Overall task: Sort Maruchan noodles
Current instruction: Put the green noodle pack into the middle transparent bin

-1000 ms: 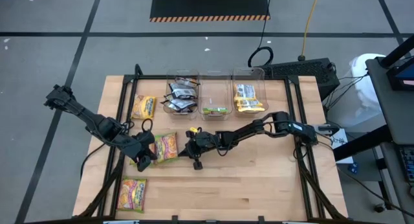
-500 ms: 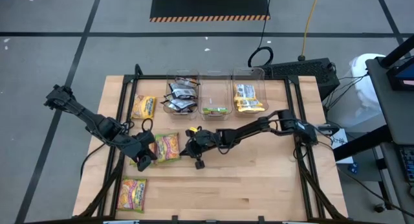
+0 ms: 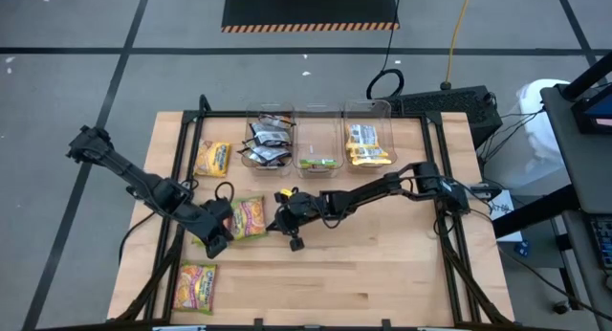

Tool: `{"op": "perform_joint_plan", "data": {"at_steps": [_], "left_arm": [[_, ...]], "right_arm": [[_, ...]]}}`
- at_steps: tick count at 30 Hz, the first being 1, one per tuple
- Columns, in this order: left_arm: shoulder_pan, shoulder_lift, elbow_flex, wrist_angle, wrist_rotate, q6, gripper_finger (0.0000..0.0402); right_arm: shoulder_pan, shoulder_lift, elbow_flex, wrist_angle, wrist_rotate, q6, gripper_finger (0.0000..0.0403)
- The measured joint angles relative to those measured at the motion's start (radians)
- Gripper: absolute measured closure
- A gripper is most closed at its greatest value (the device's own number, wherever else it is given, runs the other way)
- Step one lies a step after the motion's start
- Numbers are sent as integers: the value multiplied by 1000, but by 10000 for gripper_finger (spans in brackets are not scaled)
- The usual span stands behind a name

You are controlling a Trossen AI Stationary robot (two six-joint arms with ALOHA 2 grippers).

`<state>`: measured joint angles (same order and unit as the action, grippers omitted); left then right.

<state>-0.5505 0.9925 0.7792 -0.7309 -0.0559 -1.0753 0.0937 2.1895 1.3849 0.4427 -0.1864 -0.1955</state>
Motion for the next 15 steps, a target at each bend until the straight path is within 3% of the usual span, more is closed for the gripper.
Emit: {"op": "perform_joint_plan", "data": {"at_steps": [15], "left_arm": [[1, 154, 0, 4, 74, 43, 396]], "right_arm": [[0, 0, 0, 0, 2, 0, 403]]}}
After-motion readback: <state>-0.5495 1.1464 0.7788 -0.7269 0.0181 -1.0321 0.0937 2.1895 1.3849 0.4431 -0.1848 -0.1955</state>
